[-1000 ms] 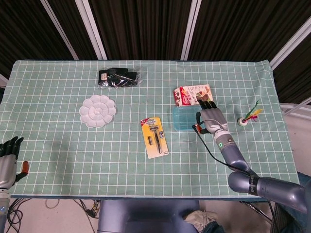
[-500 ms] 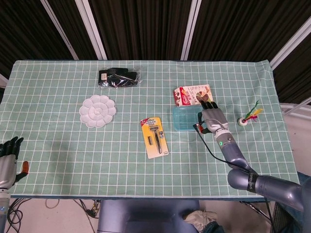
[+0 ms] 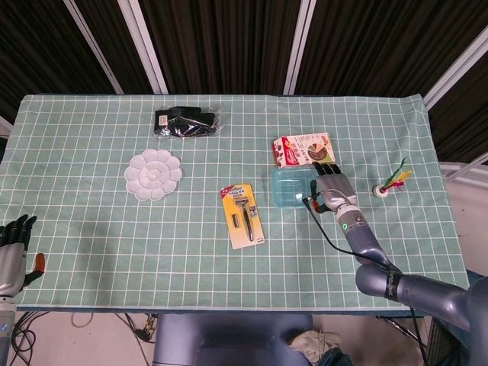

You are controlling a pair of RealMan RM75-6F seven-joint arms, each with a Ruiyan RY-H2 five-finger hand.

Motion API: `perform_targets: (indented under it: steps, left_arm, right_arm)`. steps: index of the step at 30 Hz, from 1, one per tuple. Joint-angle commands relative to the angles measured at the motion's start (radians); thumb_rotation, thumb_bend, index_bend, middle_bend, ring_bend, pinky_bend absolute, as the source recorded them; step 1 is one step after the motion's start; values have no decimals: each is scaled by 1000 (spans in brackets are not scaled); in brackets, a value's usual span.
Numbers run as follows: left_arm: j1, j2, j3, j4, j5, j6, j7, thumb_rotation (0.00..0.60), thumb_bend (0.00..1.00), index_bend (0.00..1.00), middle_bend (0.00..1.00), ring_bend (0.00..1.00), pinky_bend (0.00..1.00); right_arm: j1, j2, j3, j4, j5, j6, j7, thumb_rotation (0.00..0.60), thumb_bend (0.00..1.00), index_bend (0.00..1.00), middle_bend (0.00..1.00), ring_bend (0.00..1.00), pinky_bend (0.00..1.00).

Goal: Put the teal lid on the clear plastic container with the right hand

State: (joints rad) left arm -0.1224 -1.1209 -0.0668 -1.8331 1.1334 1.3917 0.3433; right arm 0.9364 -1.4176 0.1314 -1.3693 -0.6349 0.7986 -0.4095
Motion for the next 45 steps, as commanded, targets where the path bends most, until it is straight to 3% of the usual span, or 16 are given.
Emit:
perform_targets:
  steps: [1,10,13,20,29,45]
  left_arm:
    - [0,1,0,-2,0,-1,-2,600,526,19,0,0,0]
    - [-2,5,-1,-6,-9,-7,-4,600,526,19,0,0,0]
    - [-3,6,-1,-9,-12,-10,-2,600,526,19,0,0,0]
    - [-5,7,-1,-12,-19,-15,-1,600,526,19,0,0,0]
    - [-9,8,-3,-16,-34,-21,1,600,526,19,0,0,0]
    - [-14,11,-5,-19,-49,-24,3,600,526,19,0,0,0]
  right_arm:
    - [3,-6,11,8,3,3,4,600,488,616,22,0,0]
    - [22,-17,68,47,8,23,16,600,488,616,5,0,0]
    - [56,-48,109,128,56,2,15,600,488,615,0,0,0]
    - [90,-112,141,262,106,-63,29,600,488,616,0,0,0]
    - [107,-166,139,383,115,-126,34,600,489,615,0,0,0]
    - [107,-224,136,485,90,-175,48,600,488,615,0,0,0]
